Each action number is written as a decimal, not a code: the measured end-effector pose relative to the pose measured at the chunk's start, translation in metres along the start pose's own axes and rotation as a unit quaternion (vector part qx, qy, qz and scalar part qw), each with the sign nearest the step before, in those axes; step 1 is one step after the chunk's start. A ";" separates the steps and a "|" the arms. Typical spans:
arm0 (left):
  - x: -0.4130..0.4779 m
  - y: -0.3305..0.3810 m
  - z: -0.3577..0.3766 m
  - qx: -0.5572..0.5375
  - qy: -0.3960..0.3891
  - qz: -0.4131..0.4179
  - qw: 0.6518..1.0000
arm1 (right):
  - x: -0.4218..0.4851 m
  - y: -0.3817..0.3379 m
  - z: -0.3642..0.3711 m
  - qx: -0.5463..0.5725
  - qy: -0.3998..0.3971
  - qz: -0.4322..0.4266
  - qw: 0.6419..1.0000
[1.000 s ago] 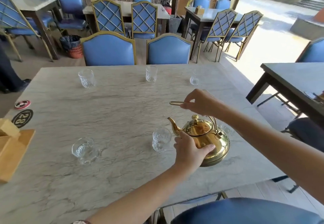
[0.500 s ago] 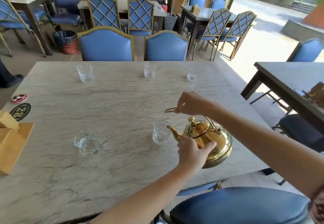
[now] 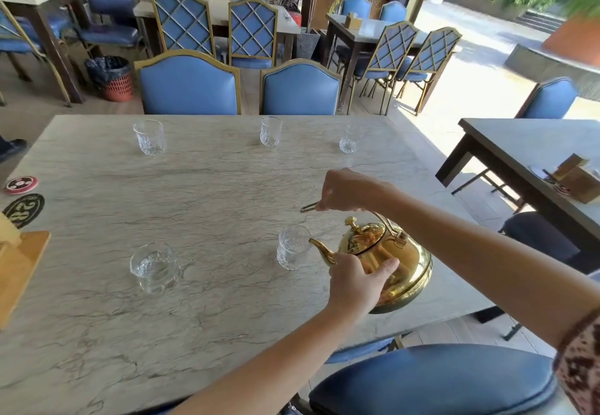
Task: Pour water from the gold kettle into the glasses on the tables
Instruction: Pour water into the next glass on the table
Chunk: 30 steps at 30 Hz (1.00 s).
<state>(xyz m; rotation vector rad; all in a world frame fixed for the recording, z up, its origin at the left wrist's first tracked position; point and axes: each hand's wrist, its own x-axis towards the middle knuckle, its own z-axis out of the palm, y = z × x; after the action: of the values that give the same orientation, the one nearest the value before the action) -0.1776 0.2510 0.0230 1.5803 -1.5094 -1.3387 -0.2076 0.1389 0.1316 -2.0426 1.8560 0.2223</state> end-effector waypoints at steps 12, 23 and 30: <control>0.007 -0.001 -0.001 -0.017 -0.003 -0.011 1.000 | 0.000 -0.004 -0.007 -0.026 -0.004 0.009 1.000; 0.004 0.002 -0.010 -0.029 -0.007 -0.006 1.000 | 0.003 -0.011 -0.008 -0.030 -0.019 0.003 0.999; 0.001 0.003 -0.014 -0.039 -0.008 -0.013 0.999 | 0.004 -0.014 -0.007 -0.042 -0.023 0.011 0.999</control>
<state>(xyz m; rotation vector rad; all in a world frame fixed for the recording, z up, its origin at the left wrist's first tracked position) -0.1660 0.2462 0.0305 1.5495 -1.4320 -1.4109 -0.1940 0.1333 0.1391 -2.0550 1.8716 0.3570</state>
